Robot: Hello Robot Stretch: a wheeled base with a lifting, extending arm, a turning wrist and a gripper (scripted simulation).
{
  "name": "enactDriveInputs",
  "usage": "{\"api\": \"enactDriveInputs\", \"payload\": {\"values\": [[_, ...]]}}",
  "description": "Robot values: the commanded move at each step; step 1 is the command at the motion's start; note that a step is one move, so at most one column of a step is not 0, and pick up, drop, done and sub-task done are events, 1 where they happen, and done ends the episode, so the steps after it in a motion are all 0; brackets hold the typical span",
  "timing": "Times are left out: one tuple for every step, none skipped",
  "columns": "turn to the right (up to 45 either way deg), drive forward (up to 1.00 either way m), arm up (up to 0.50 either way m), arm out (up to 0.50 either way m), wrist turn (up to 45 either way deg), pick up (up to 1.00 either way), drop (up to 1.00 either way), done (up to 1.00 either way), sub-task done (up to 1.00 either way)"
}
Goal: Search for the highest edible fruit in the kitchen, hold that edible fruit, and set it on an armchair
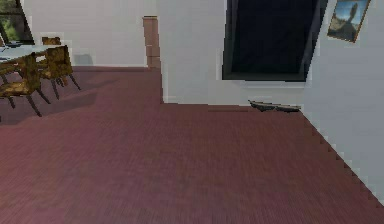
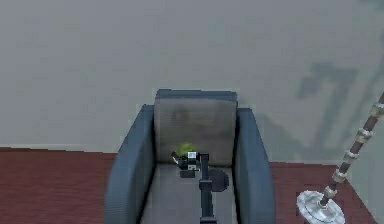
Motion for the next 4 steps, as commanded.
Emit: {"api": "enactDriveInputs", "payload": {"values": [[0.0, 0.00, 0.00, 0.00, 0.0, 0.00, 1.00, 0.00, 0.00], [0.0, 0.00, 0.10, 0.00, 0.0, 0.00, 0.00, 0.00, 0.00], [0.0, 0.00, 0.00, -0.08, 0.0, 0.00, 0.00, 0.00, 0.00], [0.0, 0.00, 0.00, 0.00, 0.0, 0.00, 0.00, 1.00, 0.00]]}}
